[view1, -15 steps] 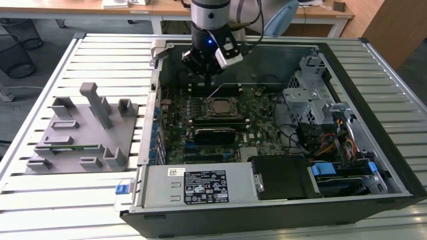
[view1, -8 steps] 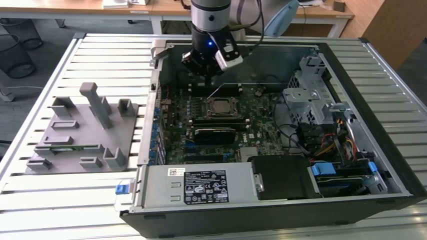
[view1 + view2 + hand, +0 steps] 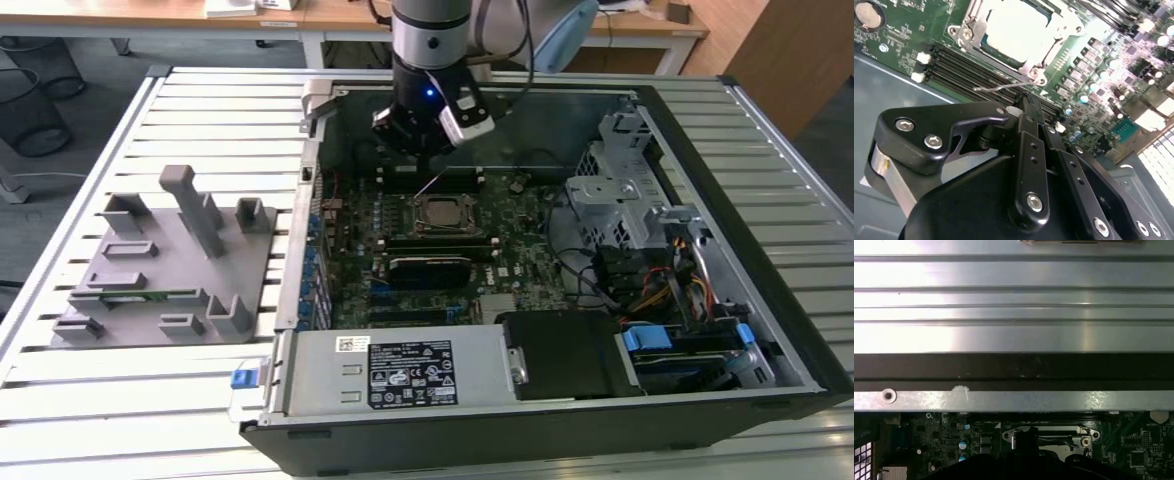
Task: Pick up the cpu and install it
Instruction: 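Install the first cpu locking lever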
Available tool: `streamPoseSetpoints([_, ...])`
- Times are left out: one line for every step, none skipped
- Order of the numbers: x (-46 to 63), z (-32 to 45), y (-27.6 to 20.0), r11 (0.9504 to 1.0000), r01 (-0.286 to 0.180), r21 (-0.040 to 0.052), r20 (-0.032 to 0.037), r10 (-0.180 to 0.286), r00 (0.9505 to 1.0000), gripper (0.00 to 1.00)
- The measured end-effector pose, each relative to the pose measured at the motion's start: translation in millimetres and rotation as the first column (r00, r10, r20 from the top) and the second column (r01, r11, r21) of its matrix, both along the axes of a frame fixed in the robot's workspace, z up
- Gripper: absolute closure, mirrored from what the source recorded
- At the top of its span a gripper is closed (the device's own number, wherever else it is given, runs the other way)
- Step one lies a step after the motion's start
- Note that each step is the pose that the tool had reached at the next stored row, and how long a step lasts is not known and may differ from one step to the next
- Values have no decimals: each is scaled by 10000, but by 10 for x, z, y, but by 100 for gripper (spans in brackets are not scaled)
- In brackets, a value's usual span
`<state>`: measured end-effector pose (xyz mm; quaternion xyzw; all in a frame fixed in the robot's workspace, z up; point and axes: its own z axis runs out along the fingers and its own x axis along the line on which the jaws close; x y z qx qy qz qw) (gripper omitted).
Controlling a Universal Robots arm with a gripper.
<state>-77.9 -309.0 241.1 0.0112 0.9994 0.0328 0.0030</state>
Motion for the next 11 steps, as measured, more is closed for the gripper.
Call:
streamPoseSetpoints([11, -4, 0, 10000, 0, 0, 1, 0, 10000, 89])
streamPoseSetpoints([22, -8, 0, 10000, -1, 0, 1, 1, 10000, 89])
streamPoseSetpoints([28, -14, 0, 10000, -13, 0, 0, 13, 10000, 89])
streamPoseSetpoints([31, -21, 0, 10000, -50, 0, 0, 50, 10000, 89])
streamPoseSetpoints([35, -27, 0, 9999, -116, 0, 0, 116, 9999, 89])
streamPoseSetpoints([38, -31, 0, 9998, -194, 0, 0, 194, 9998, 89])
streamPoseSetpoints([42, -33, 0, 9996, -266, -2, 0, 266, 9996, 89])
streamPoseSetpoints([52, -36, 0, 9996, -296, -2, -1, 296, 9996, 89])
streamPoseSetpoints([66, -39, 1, 9995, -302, 0, 0, 302, 9995, 89])
streamPoseSetpoints([80, -40, 2, 9995, -302, 0, 0, 302, 9995, 89])
streamPoseSetpoints([93, -42, 4, 9995, -302, -1, -1, 302, 9995, 89])
